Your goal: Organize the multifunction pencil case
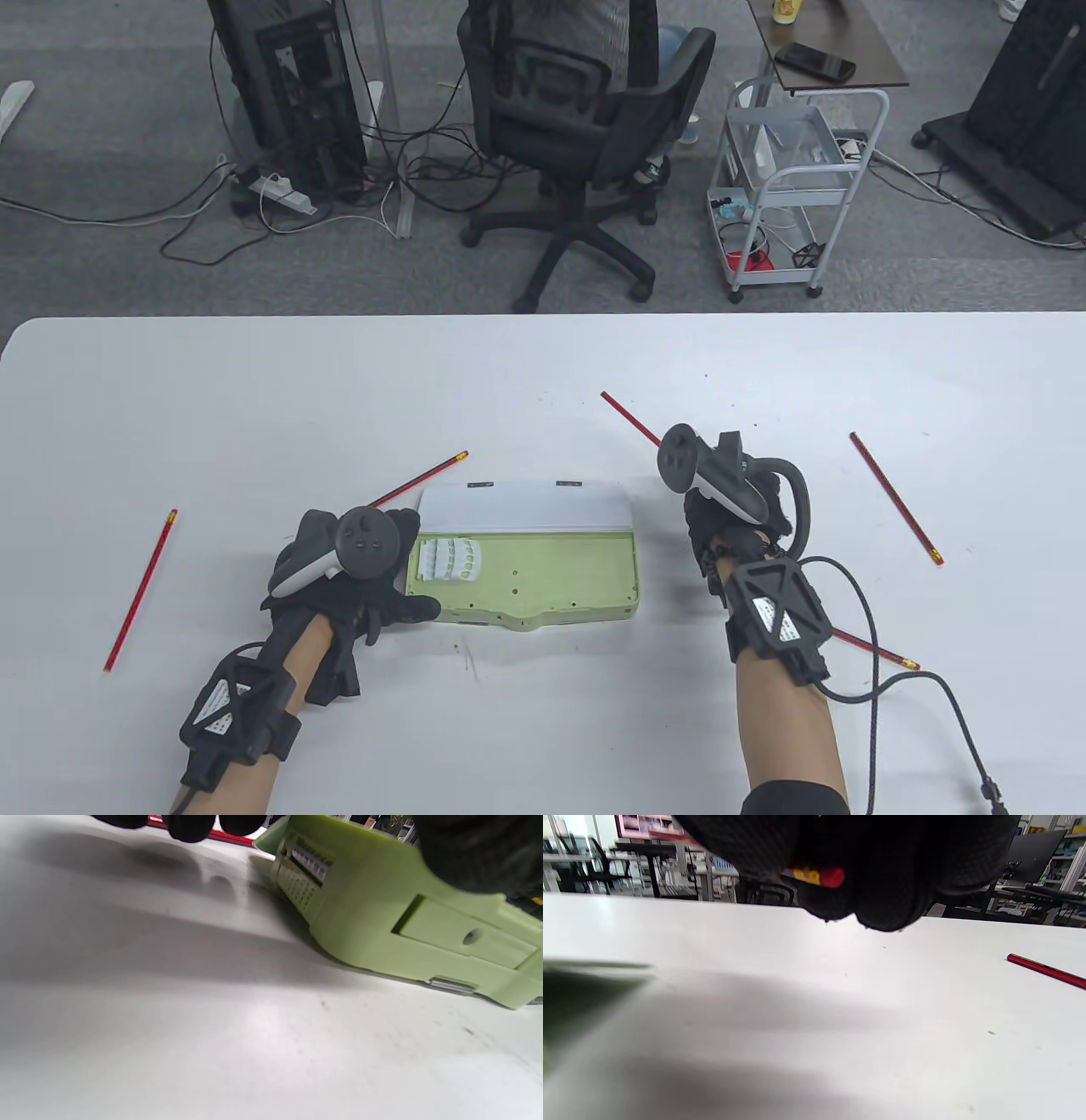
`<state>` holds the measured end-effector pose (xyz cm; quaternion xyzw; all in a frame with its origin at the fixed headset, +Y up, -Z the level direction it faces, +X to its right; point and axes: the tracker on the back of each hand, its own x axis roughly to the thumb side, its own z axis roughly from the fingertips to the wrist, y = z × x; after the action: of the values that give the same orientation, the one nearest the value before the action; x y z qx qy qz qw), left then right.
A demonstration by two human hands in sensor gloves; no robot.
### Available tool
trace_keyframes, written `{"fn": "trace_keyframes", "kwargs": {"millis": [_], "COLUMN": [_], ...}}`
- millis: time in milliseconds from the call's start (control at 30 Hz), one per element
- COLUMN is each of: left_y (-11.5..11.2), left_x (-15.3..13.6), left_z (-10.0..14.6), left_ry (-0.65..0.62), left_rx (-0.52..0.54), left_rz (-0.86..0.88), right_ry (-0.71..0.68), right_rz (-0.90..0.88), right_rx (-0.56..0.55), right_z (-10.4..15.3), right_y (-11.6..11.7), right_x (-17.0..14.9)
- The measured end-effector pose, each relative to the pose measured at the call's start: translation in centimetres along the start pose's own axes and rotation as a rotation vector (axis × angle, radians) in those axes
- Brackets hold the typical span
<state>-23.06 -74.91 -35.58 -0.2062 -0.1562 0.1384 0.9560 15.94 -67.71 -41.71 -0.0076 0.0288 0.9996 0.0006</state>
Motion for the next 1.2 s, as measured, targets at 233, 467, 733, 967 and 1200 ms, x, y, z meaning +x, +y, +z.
{"fn": "trace_keyframes", "kwargs": {"millis": [233, 467, 733, 967, 1200], "left_y": [0.0, 0.0, 0.0, 0.0, 0.0], "left_x": [0.0, -0.1, -0.1, -0.1, -0.1], "left_z": [0.0, 0.0, 0.0, 0.0, 0.0], "left_ry": [-0.005, -0.009, -0.007, -0.006, -0.005], "left_rx": [0.005, 0.008, 0.005, 0.001, 0.002], "left_rz": [0.006, 0.006, 0.007, 0.010, 0.007], "right_ry": [-0.086, -0.221, -0.333, -0.371, -0.395], "right_rz": [-0.148, -0.140, 0.001, 0.067, 0.098], "right_rx": [-0.075, -0.120, -0.120, -0.143, -0.173], "right_z": [4.2, 6.8, 7.4, 7.6, 7.5], "right_y": [-1.8, -1.4, 0.8, 2.0, 2.5], "right_x": [0.2, 2.5, 4.9, 6.4, 7.5]}}
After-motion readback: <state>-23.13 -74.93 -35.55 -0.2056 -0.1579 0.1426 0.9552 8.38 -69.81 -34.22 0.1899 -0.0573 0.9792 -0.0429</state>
